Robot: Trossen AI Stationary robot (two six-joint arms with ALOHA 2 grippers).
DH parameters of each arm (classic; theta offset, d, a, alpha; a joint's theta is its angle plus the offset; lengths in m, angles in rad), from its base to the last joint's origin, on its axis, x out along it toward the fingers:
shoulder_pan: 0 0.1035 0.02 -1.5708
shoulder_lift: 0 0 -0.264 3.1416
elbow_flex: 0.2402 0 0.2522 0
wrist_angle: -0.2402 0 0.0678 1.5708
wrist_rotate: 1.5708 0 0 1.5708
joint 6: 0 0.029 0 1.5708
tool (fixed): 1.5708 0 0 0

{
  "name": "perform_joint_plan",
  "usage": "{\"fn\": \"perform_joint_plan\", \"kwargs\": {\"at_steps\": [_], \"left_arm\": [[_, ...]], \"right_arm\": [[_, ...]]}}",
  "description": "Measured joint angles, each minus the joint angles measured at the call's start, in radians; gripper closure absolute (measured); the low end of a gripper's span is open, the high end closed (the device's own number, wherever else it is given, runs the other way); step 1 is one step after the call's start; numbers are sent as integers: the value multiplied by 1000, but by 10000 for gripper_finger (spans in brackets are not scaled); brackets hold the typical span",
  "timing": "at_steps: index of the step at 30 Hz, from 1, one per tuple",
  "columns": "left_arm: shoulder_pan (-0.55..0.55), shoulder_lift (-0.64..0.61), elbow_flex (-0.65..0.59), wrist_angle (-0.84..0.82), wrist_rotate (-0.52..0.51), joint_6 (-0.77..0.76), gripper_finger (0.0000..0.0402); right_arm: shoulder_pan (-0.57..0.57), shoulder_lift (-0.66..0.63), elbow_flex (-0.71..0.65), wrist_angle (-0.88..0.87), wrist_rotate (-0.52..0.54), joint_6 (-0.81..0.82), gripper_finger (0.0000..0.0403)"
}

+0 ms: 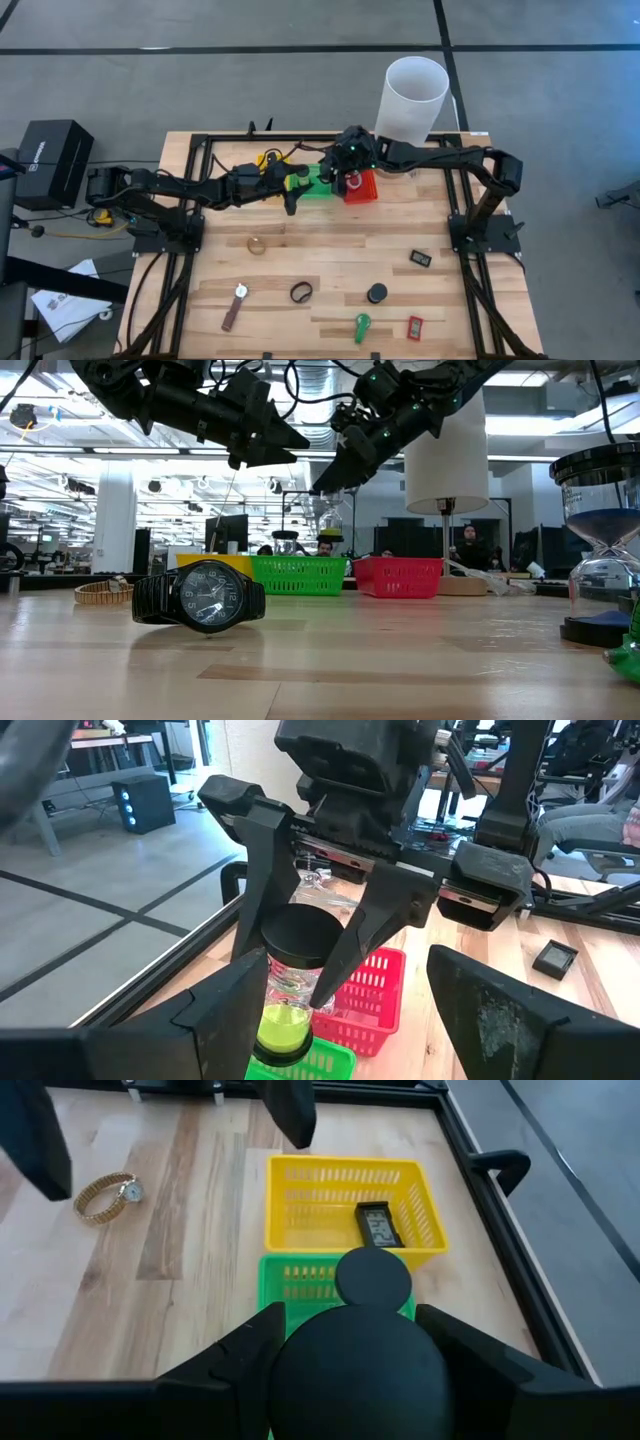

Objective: Pick & Place Office items
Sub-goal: Put the green hourglass into the green basket

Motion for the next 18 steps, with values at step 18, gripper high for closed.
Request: {"fn": "perform_joint_plan", "kwargs": {"at_steps": [18], "left_arm": [[0, 0, 0, 1, 0, 0, 133]], "right_arm": [[8, 72, 1, 70, 3, 120, 202]]}}
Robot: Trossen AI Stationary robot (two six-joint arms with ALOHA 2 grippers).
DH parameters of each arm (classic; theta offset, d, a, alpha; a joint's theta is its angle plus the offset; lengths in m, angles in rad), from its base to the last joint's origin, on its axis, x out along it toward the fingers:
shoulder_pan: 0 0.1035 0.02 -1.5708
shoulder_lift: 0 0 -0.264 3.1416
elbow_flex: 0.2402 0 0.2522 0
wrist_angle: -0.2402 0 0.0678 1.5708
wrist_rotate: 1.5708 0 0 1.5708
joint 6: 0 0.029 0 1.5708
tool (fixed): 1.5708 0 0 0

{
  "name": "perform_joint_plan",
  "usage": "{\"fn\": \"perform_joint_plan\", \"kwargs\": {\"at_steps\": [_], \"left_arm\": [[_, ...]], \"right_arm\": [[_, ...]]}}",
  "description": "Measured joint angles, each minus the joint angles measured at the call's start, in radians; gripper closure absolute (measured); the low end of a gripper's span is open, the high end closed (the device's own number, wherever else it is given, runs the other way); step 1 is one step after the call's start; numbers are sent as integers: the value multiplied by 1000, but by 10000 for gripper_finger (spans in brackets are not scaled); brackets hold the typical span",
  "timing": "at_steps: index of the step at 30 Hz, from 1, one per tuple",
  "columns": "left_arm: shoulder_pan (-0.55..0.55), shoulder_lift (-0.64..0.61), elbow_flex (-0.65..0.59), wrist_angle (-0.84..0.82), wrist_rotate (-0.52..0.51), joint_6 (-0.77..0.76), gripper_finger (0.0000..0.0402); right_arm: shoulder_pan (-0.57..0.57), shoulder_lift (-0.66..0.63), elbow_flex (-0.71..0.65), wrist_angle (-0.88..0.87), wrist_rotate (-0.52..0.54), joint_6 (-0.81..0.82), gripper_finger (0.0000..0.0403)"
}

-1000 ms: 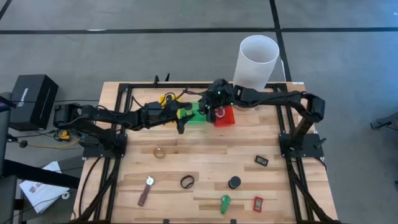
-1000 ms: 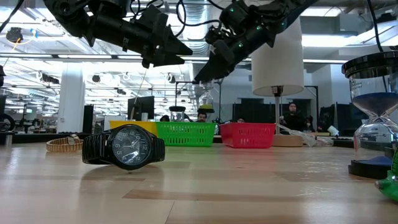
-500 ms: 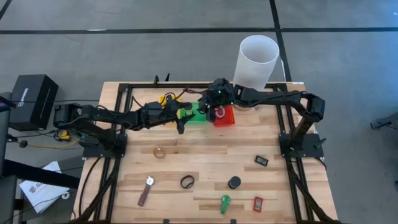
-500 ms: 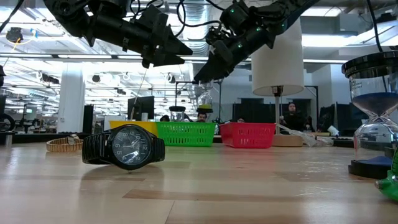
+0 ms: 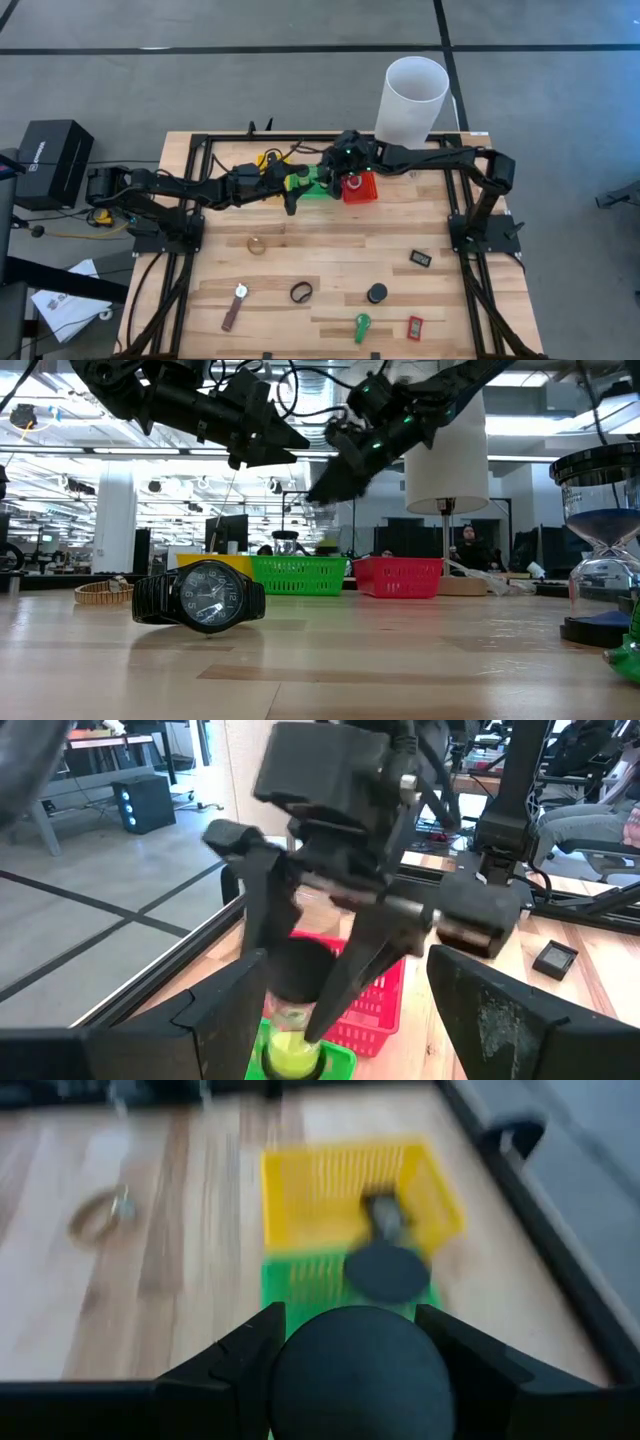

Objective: Pick & Place Office items
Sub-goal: Put the green hourglass into the green basket

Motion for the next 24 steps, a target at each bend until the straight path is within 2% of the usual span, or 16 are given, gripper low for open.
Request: {"fn": "perform_joint_plan", "kwargs": {"at_steps": [24], "left_arm": [[1, 0, 0, 4, 5, 0, 133]], "right_arm": [[-22, 112, 7, 72, 28, 14, 201]]}}
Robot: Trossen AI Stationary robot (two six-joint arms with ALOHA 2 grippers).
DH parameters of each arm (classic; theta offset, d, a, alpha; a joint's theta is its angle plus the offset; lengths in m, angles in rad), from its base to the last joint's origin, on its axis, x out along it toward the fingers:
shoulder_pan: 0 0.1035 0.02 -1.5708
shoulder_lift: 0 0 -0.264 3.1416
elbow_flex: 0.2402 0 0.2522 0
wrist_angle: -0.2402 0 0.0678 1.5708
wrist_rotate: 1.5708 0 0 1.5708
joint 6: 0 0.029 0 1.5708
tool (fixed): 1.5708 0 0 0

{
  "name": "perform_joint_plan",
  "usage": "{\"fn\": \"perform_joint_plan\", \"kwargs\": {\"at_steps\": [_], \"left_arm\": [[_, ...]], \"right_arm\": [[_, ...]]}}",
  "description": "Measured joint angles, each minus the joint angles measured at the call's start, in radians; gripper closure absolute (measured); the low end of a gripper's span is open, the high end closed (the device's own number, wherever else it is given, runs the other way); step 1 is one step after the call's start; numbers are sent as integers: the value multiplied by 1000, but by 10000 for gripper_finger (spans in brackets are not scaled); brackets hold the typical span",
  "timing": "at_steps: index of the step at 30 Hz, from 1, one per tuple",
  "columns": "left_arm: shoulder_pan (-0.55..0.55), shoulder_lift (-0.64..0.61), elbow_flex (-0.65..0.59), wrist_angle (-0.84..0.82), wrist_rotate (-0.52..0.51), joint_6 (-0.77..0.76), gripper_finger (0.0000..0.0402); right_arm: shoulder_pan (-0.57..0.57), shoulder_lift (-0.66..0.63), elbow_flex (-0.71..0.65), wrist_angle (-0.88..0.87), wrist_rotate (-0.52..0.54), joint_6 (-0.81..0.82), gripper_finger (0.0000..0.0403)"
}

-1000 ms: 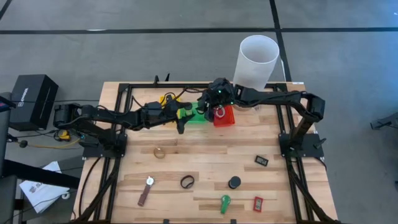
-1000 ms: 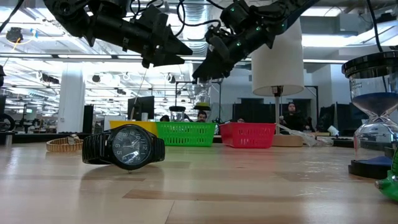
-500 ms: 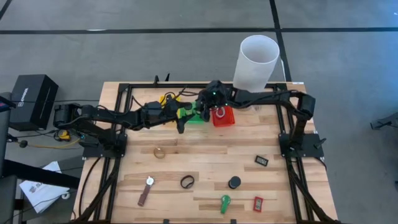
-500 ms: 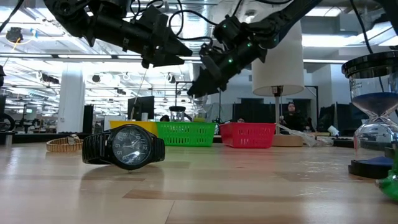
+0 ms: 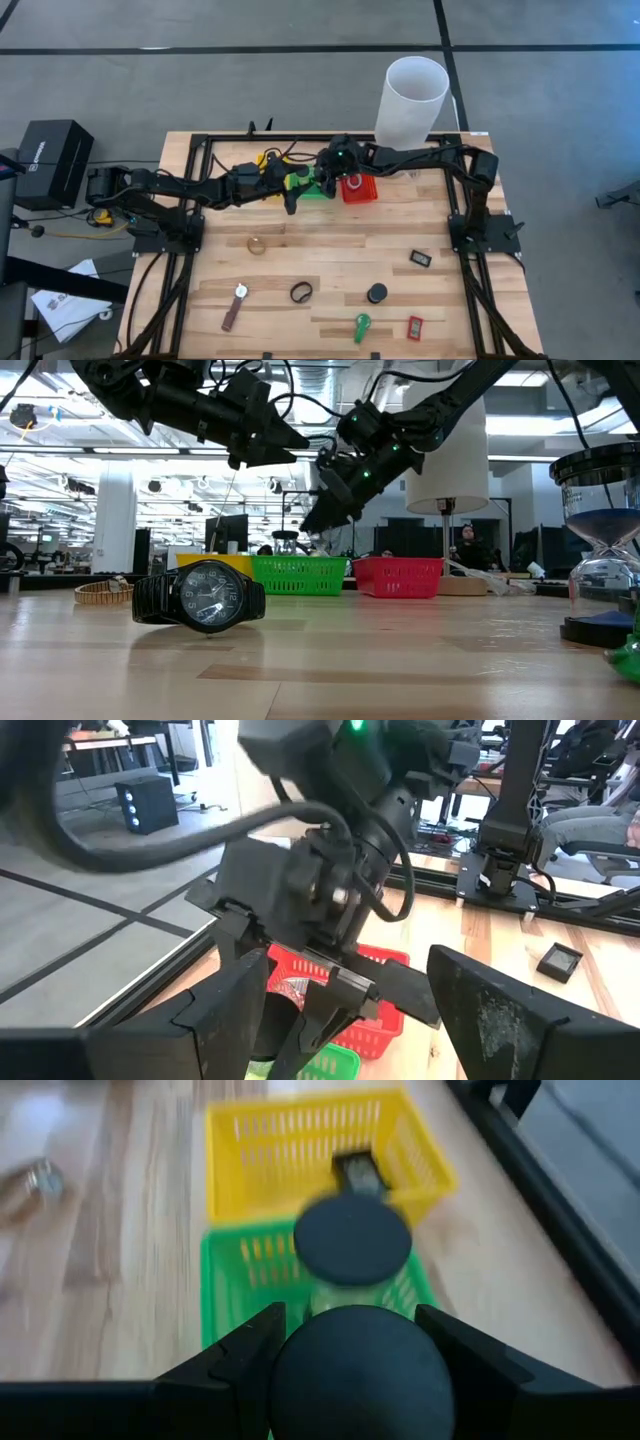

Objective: Pick & Place Office items
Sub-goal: Put the green hourglass into the green basket

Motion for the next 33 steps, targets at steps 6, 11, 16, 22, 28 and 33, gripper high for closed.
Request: {"fn": "perform_joint_plan", "kwargs": {"at_steps": [6, 11, 16, 22, 28, 33], "left_arm": [[0, 0, 0, 4, 0, 0, 133], [0, 0, 0, 4, -1, 0, 133], [0, 0, 0, 4, 0, 0, 133], [0, 0, 0, 4, -1, 0, 133], [0, 0, 0, 4, -1, 0, 133], [0, 0, 0, 4, -1, 0, 133]], "right_arm": [[-12, -4, 2, 16, 0, -1, 201], [-12, 25, 4, 41, 0, -4, 199], [-5, 57, 4, 51, -3, -8, 201], [-9, 59, 3, 52, 0, -3, 197], [-20, 60, 2, 59, -3, 4, 202], [-19, 60, 2, 40, -3, 5, 196]]}}
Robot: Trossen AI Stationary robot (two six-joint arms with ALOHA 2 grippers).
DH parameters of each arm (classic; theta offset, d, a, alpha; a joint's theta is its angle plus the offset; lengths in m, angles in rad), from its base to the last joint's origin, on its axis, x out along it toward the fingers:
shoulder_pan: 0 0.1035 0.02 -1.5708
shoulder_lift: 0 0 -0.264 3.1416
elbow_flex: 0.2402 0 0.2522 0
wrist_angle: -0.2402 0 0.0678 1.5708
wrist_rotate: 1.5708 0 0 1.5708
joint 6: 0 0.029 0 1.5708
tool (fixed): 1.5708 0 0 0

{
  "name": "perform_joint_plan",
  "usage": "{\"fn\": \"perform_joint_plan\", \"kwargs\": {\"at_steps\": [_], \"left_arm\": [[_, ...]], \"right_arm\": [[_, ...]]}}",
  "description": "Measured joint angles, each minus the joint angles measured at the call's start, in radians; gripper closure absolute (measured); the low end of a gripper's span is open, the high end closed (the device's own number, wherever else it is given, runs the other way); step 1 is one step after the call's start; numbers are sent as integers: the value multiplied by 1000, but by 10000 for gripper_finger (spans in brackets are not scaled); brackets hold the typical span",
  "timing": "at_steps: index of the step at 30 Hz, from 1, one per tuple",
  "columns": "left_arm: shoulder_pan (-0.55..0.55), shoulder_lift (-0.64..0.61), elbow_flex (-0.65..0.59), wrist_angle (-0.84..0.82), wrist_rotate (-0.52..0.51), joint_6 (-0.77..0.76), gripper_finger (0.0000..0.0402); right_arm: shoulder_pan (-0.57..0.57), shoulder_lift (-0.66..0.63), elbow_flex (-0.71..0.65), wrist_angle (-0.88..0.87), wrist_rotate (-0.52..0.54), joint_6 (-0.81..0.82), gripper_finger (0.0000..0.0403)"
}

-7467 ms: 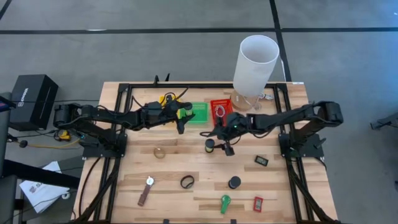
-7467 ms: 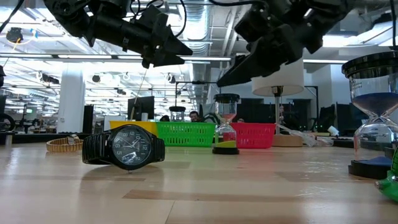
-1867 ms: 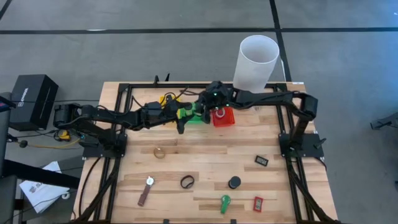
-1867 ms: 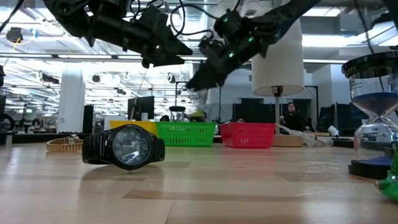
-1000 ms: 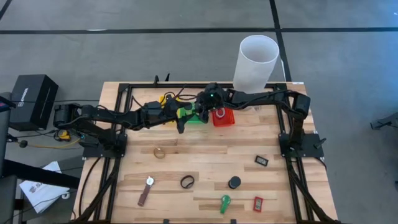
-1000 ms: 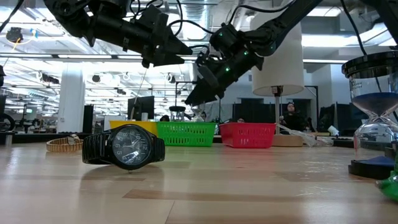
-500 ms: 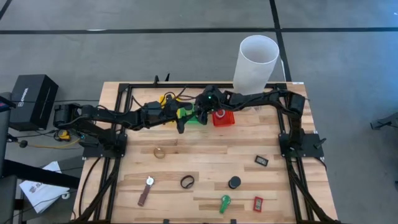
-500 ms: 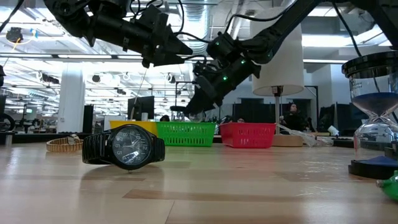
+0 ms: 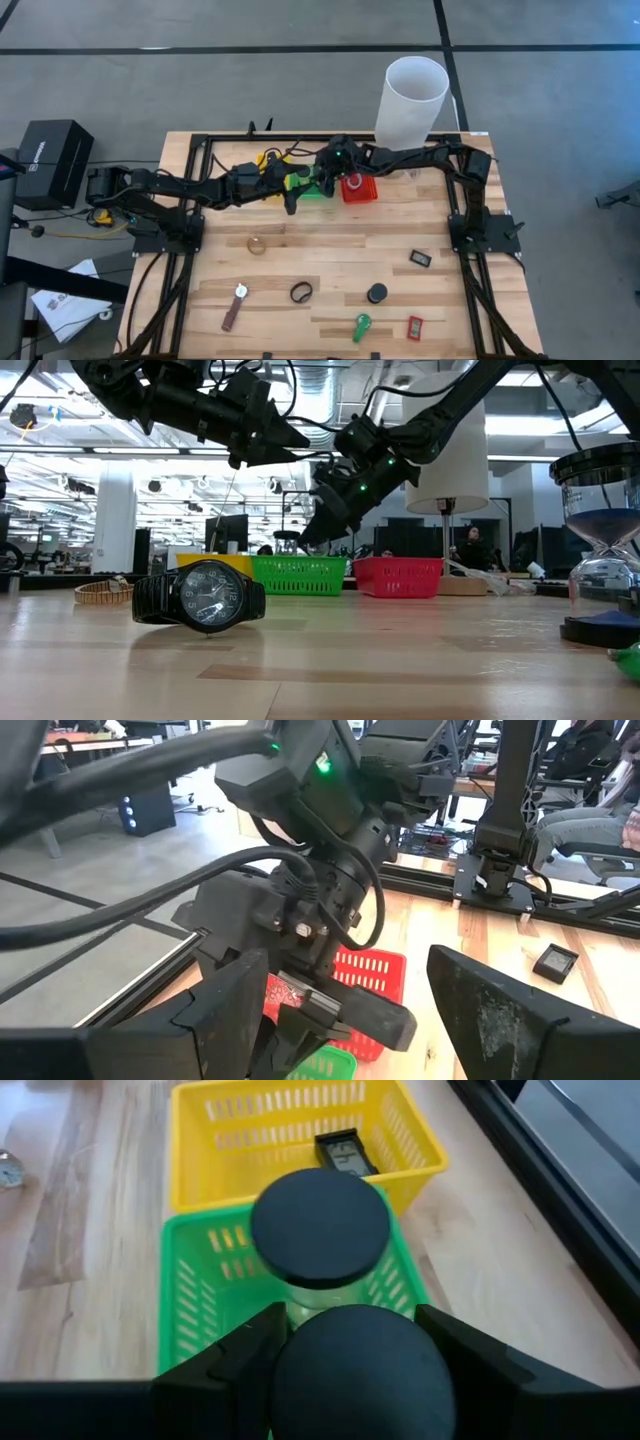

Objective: Pick & Place Office items
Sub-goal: Put the green hourglass into the green basket

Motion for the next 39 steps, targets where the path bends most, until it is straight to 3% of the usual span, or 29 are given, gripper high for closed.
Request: {"fn": "perform_joint_plan", "kwargs": {"at_steps": [6, 29, 39], "left_arm": [[0, 0, 0, 0, 0, 0, 133], [0, 0, 0, 0, 2, 0, 133], [0, 0, 0, -1, 2, 0, 133]], "right_arm": [[0, 1, 0, -8, 0, 0, 163], [26, -21, 0, -119, 3, 37, 159], [20, -41, 106, -403, 112, 28, 159]]}}
